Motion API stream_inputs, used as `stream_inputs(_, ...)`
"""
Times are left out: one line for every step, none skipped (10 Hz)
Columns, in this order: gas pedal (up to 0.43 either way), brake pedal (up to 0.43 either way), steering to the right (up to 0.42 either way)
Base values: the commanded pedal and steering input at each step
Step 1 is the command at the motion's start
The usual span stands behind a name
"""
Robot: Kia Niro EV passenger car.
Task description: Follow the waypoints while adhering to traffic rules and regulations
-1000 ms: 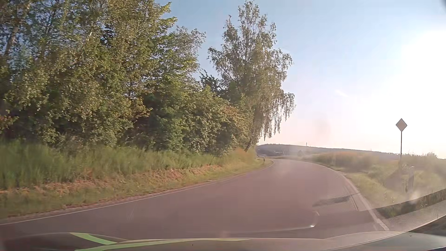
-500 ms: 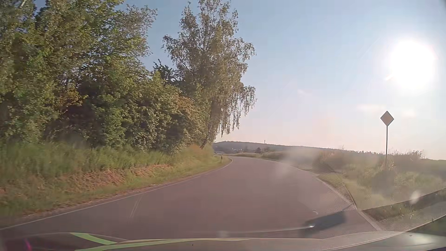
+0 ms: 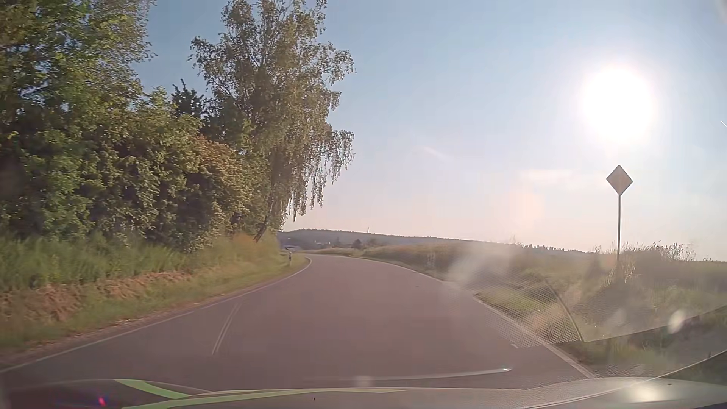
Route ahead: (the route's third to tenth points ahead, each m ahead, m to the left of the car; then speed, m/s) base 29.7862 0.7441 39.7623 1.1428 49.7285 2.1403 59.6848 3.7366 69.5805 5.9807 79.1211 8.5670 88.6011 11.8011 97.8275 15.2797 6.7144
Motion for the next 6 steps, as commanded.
stream_inputs(0.189, 0.000, 0.147)
stream_inputs(0.197, 0.000, 0.115)
stream_inputs(0.197, 0.000, 0.088)
stream_inputs(0.197, 0.000, 0.059)
stream_inputs(0.209, 0.000, 0.035)
stream_inputs(0.209, 0.000, 0.013)
